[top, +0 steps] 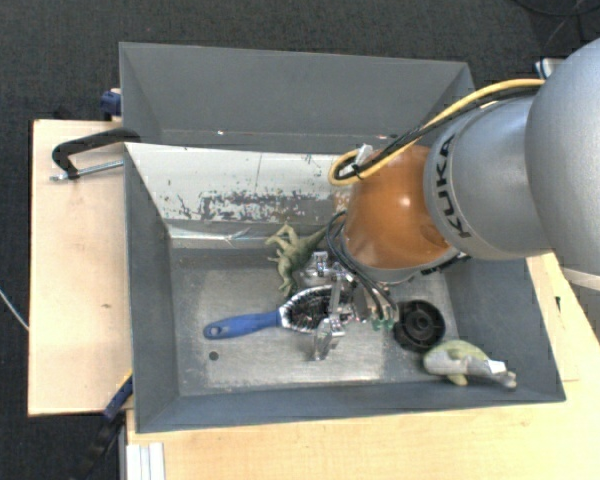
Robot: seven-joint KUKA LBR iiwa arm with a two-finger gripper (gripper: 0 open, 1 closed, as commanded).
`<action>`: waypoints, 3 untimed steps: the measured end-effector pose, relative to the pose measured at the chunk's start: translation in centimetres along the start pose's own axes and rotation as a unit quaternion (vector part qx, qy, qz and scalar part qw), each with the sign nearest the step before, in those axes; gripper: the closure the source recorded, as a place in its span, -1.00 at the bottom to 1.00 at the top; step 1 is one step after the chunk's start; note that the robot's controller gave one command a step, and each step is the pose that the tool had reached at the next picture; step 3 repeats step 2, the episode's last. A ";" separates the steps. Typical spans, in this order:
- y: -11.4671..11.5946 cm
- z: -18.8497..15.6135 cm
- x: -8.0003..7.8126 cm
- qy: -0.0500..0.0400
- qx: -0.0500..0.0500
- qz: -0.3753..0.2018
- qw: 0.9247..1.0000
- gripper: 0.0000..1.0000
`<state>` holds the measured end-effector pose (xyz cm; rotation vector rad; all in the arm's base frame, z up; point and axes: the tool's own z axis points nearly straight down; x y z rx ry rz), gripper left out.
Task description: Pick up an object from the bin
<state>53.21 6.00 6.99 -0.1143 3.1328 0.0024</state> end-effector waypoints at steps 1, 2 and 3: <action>-0.1 -0.5 -0.3 -0.006 0.000 0.001 1.000 1.00; 0.0 -14.9 -0.5 -0.003 0.000 0.068 0.998 1.00; 0.0 -14.9 -0.5 -0.003 0.000 0.068 0.998 1.00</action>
Offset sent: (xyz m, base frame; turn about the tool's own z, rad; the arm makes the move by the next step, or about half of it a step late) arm 0.0000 0.0000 0.0000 0.0000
